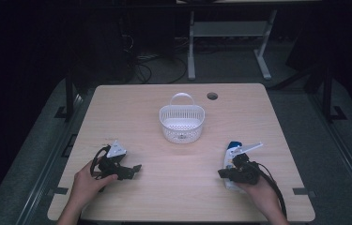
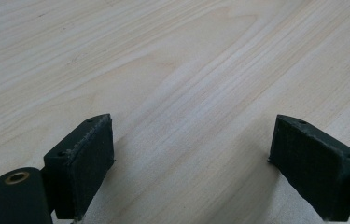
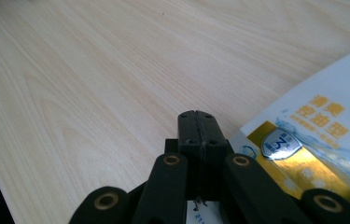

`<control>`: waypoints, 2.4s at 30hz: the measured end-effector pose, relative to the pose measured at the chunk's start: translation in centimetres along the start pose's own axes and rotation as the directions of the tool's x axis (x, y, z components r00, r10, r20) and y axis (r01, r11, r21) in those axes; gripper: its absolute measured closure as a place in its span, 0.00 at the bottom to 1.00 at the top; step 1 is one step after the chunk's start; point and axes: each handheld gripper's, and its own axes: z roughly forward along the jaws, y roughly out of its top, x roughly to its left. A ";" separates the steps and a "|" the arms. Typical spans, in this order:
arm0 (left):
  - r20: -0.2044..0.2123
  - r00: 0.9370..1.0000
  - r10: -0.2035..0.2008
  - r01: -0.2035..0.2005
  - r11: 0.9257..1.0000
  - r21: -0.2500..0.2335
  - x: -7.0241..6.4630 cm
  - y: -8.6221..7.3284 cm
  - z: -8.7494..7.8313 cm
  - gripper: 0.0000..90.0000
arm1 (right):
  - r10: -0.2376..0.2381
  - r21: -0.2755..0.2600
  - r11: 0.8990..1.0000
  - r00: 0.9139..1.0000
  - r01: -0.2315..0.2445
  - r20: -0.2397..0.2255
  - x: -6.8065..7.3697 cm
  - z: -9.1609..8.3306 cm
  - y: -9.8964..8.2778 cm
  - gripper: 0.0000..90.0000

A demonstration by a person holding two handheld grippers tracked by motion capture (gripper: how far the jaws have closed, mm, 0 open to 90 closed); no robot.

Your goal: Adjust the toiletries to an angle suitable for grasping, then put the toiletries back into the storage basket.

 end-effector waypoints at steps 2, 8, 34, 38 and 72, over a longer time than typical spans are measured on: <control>0.000 1.000 0.000 0.000 1.000 0.000 0.0 0.0 0.0 0.15 | 0.004 -0.001 1.000 1.000 -0.004 0.004 -0.1 -0.1 -0.2 1.00; 0.000 1.000 0.000 0.000 1.000 0.000 0.0 0.0 0.0 0.15 | 0.011 0.008 1.000 1.000 -0.011 0.023 -0.6 -0.9 -0.9 0.99; 0.000 1.000 -0.003 0.003 1.000 -0.003 0.0 0.0 0.0 0.15 | 0.047 -0.008 0.999 0.996 -0.046 0.077 -3.5 -3.2 -3.5 0.99; 0.000 1.000 -0.006 0.006 1.000 -0.005 0.0 0.0 0.0 0.15 | 0.024 -0.023 0.999 0.997 -0.023 0.069 -3.2 -3.3 -3.2 0.92; 0.001 1.000 -0.003 0.003 1.000 -0.001 0.0 0.0 0.0 0.15 | 0.074 -0.163 0.985 0.987 -0.050 0.140 -4.2 -5.3 0.7 0.19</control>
